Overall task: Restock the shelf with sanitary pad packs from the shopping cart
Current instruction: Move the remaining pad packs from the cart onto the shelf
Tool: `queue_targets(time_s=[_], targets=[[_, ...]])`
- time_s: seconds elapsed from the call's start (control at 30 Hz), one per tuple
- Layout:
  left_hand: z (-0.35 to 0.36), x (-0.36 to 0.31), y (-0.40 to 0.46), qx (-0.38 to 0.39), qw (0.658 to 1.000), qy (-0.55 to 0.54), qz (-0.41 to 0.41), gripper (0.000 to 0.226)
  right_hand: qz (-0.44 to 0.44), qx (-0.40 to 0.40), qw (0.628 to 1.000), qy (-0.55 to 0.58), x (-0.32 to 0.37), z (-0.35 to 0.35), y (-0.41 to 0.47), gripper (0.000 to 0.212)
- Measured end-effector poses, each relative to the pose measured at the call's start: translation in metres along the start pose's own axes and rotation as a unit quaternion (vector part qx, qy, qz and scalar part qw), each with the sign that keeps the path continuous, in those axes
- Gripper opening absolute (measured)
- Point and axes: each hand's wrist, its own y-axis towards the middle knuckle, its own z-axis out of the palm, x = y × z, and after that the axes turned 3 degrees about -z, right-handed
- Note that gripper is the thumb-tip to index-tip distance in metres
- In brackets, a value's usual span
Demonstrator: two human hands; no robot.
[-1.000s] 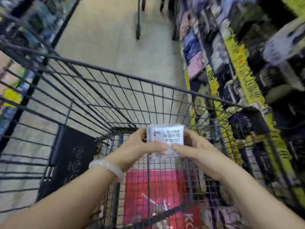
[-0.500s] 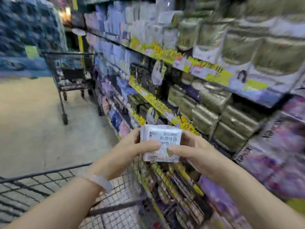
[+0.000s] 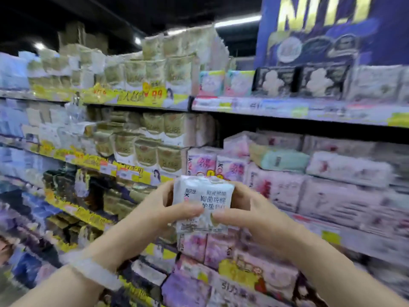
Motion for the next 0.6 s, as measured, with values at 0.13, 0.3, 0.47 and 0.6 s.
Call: queue_targets(time_s=[0.13,0.3,0.47,0.6], targets=[[0.070,-0.038,0.017,0.060,0.997,0.014,0.038,0.082,-0.002,-0.066,0.997,-0.041,0.037,-0.055,-0.069,0.076],[0.153,-0.077,0.044,0.118,0.991,0.030,0.061,0.087,0.019,-0.122,0.987,-0.105,0.082,-0.118,-0.144,0.074],[0.205,-0.125,0.080,0.154,0.980,0.053,0.110,0.087,0.006,-0.187,0.966,-0.181,0.125,-0.163,-0.175,0.069],[0.228,-0.165,0.113,0.177,0.969,0.063,0.162,0.076,-0.011,-0.206,0.951,-0.232,0.162,-0.198,-0.181,0.060]])
